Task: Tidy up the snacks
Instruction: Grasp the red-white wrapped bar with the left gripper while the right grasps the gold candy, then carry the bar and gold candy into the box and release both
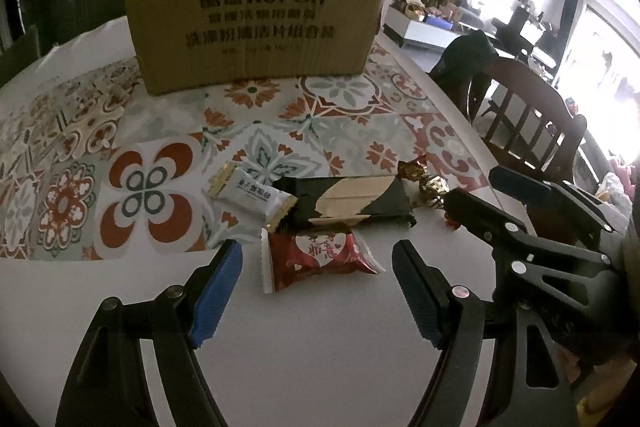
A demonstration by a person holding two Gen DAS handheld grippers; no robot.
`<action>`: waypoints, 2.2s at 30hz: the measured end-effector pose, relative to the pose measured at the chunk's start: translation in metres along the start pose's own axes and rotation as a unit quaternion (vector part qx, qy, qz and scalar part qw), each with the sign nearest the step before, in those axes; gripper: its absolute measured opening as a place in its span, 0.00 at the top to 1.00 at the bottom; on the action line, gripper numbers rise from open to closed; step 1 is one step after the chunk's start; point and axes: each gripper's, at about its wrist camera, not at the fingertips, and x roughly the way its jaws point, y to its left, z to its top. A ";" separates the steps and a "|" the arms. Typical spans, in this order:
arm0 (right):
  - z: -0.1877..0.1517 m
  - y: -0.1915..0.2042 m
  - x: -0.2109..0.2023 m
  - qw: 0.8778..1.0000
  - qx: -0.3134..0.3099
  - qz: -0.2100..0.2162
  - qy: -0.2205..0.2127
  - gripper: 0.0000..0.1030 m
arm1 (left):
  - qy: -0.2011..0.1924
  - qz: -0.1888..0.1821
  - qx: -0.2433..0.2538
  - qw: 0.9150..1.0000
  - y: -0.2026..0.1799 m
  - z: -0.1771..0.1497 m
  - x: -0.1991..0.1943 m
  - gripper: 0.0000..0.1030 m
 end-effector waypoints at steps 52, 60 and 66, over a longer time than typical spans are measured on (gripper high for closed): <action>0.008 0.019 -0.021 1.000 0.013 0.021 -0.016 0.76 | -0.068 0.010 0.008 0.998 0.004 0.010 -0.045 0.58; 0.038 0.029 -0.040 0.998 0.011 0.021 -0.065 0.76 | -0.111 0.015 0.000 0.994 0.016 0.033 -0.071 0.58; 0.069 0.040 -0.053 0.993 -0.011 0.025 -0.111 0.76 | -0.148 0.024 -0.006 0.989 0.027 0.052 -0.089 0.58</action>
